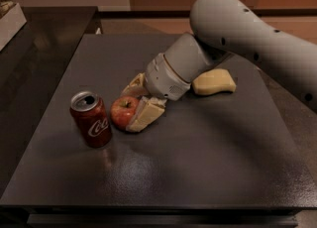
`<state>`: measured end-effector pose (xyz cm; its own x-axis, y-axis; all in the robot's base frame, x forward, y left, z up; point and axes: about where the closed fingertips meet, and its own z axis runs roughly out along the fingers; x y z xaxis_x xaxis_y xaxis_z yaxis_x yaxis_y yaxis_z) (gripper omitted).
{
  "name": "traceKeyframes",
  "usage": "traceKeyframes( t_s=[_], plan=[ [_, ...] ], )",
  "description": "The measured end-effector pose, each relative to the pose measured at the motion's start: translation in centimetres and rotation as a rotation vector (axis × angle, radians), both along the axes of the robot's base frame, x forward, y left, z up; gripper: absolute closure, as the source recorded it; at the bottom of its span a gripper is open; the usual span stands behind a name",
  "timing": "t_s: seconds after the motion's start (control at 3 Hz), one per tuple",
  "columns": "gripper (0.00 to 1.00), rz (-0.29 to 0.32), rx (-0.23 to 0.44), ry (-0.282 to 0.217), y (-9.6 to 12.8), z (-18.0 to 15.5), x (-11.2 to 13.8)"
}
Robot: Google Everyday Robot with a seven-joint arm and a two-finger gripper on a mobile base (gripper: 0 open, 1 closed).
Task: Move apple near coke can
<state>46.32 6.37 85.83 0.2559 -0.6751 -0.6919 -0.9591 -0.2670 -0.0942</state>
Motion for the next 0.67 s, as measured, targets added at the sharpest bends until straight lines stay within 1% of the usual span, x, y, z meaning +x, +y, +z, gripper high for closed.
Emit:
traceKeyframes(
  t_s=[0.33,0.67],
  plan=[
    [0.00,0.003,-0.001,0.000,0.13,0.00,-0.09],
    [0.00,0.003,-0.001,0.000,0.13,0.00,-0.09]
  ],
)
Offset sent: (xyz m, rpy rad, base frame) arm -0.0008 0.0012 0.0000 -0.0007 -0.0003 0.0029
